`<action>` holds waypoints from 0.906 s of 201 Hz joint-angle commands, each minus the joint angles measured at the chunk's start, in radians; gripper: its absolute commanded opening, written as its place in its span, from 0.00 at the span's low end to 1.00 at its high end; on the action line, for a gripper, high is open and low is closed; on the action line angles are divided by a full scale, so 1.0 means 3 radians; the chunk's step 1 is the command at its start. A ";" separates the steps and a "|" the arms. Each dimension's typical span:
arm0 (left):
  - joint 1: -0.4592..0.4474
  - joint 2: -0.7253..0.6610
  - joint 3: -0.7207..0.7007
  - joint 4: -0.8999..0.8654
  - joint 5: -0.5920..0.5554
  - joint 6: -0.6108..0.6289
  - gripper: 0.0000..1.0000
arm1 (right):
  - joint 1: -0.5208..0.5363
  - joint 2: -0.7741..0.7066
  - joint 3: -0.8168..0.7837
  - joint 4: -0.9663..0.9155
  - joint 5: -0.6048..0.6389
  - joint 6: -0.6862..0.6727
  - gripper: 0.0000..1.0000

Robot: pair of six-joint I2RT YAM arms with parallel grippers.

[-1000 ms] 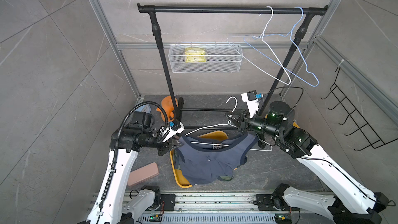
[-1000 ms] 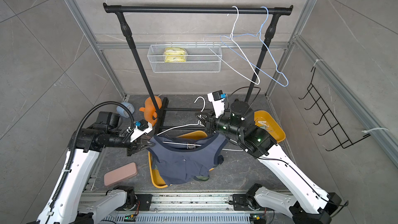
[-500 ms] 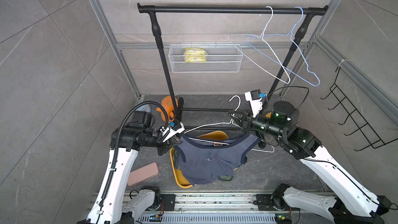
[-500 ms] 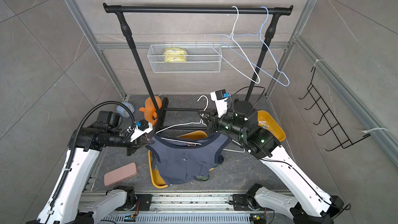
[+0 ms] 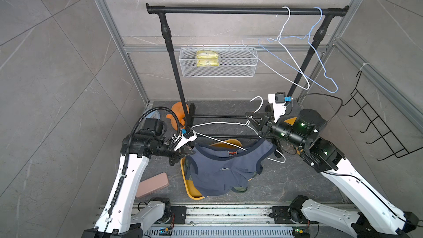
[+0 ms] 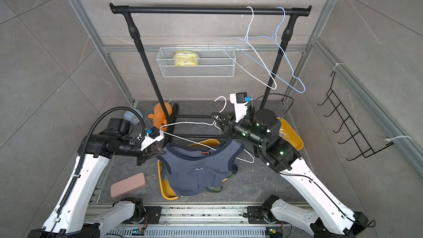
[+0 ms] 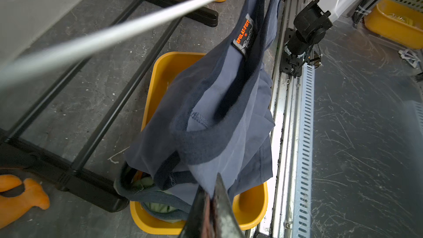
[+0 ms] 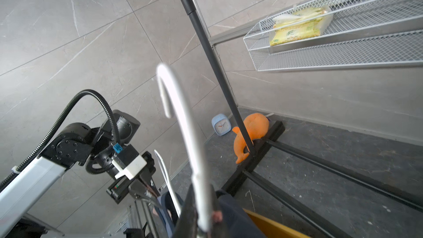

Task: Remove the clothespins securing tank tops to the hanger
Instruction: Remove the tank top from the hanger.

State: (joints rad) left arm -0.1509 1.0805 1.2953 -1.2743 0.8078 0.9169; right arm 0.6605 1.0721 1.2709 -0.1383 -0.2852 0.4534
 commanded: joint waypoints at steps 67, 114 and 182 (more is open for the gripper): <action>-0.0004 0.0062 -0.0094 0.0218 0.0006 -0.0064 0.08 | -0.0016 0.1063 -0.0263 0.1936 -0.0074 0.0949 0.00; -0.0005 -0.0081 -0.0229 0.0269 -0.0289 -0.0065 0.06 | -0.0013 0.1584 -0.0209 0.2679 -0.0187 0.1311 0.00; -0.0004 -0.0266 0.0319 -0.0067 -0.0049 -0.0106 0.19 | 0.0006 0.1964 -0.0176 0.3564 -0.0317 0.1710 0.00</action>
State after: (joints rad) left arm -0.1509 1.0096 1.3022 -1.2446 0.7376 0.9039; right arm 0.6598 1.6512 1.1893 0.8009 -0.3489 0.9142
